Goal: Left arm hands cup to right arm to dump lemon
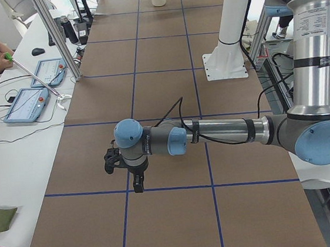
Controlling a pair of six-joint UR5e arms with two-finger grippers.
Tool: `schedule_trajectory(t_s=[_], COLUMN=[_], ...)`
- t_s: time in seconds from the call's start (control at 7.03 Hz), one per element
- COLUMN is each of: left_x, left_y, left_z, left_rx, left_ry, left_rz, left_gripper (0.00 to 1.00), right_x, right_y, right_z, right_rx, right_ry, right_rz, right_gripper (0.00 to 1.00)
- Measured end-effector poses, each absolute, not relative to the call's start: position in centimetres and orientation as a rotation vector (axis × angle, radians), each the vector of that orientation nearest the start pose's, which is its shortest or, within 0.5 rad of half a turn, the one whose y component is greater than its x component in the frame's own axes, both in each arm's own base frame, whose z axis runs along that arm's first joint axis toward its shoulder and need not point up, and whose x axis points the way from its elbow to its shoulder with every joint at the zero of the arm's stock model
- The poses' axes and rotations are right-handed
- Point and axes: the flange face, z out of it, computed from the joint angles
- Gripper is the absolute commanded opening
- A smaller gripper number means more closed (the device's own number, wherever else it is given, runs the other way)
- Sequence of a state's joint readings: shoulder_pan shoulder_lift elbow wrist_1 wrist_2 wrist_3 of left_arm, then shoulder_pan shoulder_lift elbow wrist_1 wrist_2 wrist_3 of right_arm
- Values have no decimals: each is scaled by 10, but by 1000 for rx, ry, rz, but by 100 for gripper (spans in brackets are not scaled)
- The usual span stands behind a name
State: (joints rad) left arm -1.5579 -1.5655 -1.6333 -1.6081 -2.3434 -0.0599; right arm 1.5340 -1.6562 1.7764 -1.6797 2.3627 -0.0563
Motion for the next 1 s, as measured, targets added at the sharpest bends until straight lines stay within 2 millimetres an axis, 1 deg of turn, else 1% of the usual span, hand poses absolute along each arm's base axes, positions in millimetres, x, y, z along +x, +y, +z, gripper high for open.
schedule_trajectory(t_s=[0.43,0.71,1.0], left_x=[-61,-61,-61], left_y=[-499,-499,-499], left_z=[623,622,622], left_rx=[71,71,72], left_ry=[772,771,771], left_rz=[-13,-13,-13], left_gripper=[100,100,100], right_x=[46,47,59], right_y=[-457,-455,-450], right_z=[607,612,621], right_rx=[19,10,3], right_ry=[-792,-792,-794], right_rz=[-92,-84,-56], right_gripper=[100,100,100])
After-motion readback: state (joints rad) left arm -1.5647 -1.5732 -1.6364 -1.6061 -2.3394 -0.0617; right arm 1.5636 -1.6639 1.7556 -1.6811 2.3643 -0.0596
